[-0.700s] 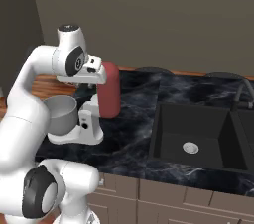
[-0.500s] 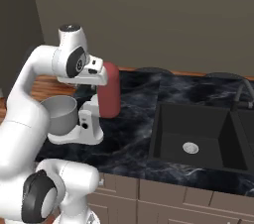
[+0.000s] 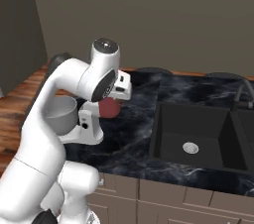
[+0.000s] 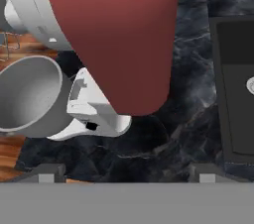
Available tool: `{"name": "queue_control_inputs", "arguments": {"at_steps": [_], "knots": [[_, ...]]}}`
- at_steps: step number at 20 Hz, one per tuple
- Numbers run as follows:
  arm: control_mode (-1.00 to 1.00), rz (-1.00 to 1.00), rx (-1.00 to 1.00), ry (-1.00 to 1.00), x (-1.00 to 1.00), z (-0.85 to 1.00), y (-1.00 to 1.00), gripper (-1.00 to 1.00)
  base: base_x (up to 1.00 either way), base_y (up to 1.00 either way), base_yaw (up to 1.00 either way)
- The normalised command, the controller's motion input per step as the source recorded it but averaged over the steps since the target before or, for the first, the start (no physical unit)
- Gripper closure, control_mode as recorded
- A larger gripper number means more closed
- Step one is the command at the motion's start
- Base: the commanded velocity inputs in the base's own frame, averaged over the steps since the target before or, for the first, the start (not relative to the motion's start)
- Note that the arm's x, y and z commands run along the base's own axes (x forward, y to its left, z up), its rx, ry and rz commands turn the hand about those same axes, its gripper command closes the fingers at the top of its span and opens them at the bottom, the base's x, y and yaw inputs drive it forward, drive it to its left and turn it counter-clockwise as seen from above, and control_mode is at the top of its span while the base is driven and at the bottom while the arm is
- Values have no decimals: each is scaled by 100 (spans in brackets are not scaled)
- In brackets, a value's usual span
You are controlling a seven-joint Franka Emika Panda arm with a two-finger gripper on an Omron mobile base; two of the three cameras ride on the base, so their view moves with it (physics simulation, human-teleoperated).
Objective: Close the stand mixer head.
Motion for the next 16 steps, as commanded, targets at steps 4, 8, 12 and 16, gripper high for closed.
{"name": "queue_control_inputs", "arguments": {"at_steps": [4,8,12,16], "knots": [[-100,21,3,-20,-7,6,-61,-100,0,0,0],[-100,27,0,-16,6,12,-32,-100,0,0,0],[-100,29,0,-22,7,5,-4,-100,0,0,0],[-100,21,0,-23,32,0,0,-100,0,0,0]]}}
